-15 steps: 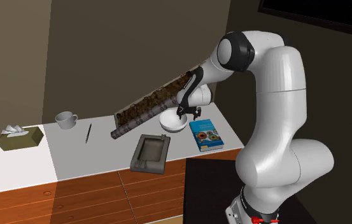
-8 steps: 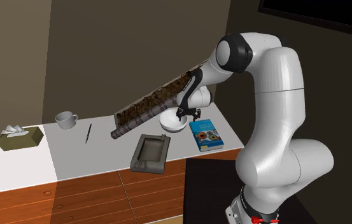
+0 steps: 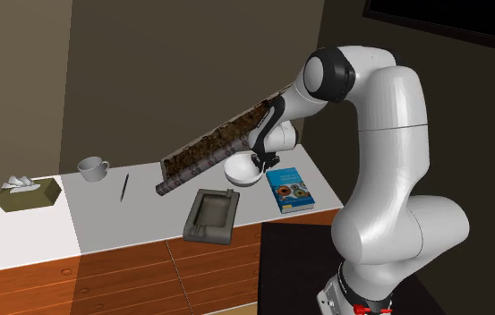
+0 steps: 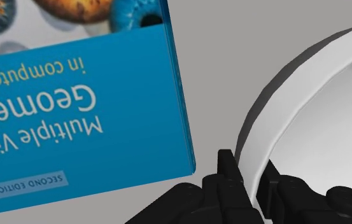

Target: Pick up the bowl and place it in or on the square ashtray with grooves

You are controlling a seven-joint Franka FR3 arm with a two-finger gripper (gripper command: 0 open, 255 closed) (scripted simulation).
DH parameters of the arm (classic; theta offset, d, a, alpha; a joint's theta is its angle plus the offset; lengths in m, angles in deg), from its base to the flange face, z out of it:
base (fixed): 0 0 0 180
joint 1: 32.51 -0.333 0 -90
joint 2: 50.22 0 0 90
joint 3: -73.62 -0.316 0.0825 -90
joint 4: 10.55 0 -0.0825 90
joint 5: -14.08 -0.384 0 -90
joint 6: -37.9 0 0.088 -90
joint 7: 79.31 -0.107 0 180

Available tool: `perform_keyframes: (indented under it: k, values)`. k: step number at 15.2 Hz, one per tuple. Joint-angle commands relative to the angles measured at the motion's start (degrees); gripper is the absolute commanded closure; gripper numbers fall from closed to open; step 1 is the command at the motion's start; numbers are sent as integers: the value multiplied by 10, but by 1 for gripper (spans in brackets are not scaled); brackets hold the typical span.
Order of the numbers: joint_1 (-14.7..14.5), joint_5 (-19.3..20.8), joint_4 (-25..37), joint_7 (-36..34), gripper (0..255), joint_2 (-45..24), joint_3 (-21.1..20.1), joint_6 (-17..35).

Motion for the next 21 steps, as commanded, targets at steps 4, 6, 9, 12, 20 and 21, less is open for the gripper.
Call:
perform_keyframes:
  k: [4, 6, 9, 12, 20, 21]
  values:
    - [1, 0, -3, 0, 255, 7, 0, -5]
    - [2, -1, -7, -1, 255, 21, -2, -16]
    - [4, -3, -12, -1, 255, 43, -4, -32]
    - [6, -5, -15, -1, 255, 63, -6, -49]
    - [10, -10, -20, -2, 255, 116, -11, -97]
    - [11, -11, -20, -2, 255, 123, -12, -103]
